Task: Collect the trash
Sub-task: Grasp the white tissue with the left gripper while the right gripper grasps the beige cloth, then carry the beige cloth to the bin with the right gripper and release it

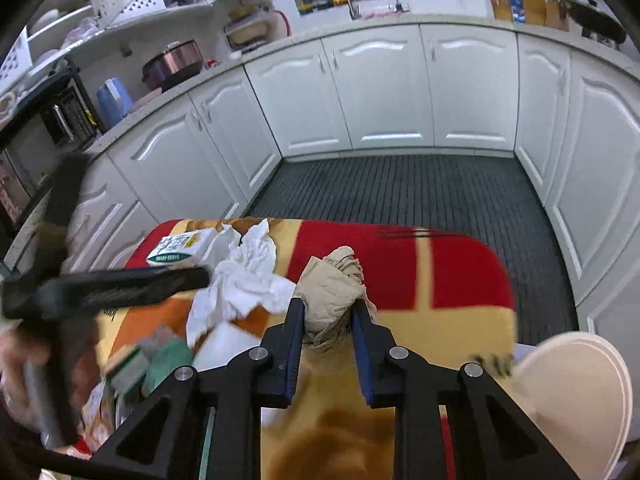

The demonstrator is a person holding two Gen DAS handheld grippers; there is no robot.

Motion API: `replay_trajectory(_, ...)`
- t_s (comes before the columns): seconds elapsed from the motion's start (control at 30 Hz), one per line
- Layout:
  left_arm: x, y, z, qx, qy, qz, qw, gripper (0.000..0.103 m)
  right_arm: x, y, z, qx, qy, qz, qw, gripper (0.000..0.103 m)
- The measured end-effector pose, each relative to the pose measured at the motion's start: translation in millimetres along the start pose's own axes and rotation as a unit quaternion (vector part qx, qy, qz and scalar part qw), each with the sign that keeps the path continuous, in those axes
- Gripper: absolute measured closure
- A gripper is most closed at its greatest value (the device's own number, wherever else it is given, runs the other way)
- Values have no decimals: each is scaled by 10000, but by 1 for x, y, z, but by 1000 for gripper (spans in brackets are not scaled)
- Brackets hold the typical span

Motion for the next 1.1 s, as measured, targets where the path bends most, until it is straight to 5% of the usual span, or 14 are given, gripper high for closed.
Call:
replay_trajectory(0.13,-18,6,-1,154,136,250,9995,34,21,-20,-16,-95,42,-30,9999,81)
replay_trajectory(0.3,-35,7,1,267,-114,399,9988,35,32,-35,-24,-148,77,-48,9998,81)
replay_trajectory(0.4,-36,5,-1,134,-132,308,9993,59,36,-40,-26,-206,116,-65,9997,81)
replay_trajectory(0.47,-29,0,-2,25,-228,260,9994,89,39,-45,-26,-219,109,-69,9997,81)
replay_trajectory(0.77,62,-28,-4,-402,-886,-564,9937,95,56,-51,-19,-341,158,-172,9991,81)
replay_trajectory(1.1,132,-75,-13,-708,-896,-1107,9873,95,82,-56,8,-346,300,-329,9984,81)
Point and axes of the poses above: each gripper's, at about its wrist camera, not at the fingertips, and x roughly against the way its jaws point, z to its left, y to its top, the point moved 1 cm from there along -x, roughly the way its jaws point, and after that the axes turned 4 degrees about -y, right-handed, at the moved point
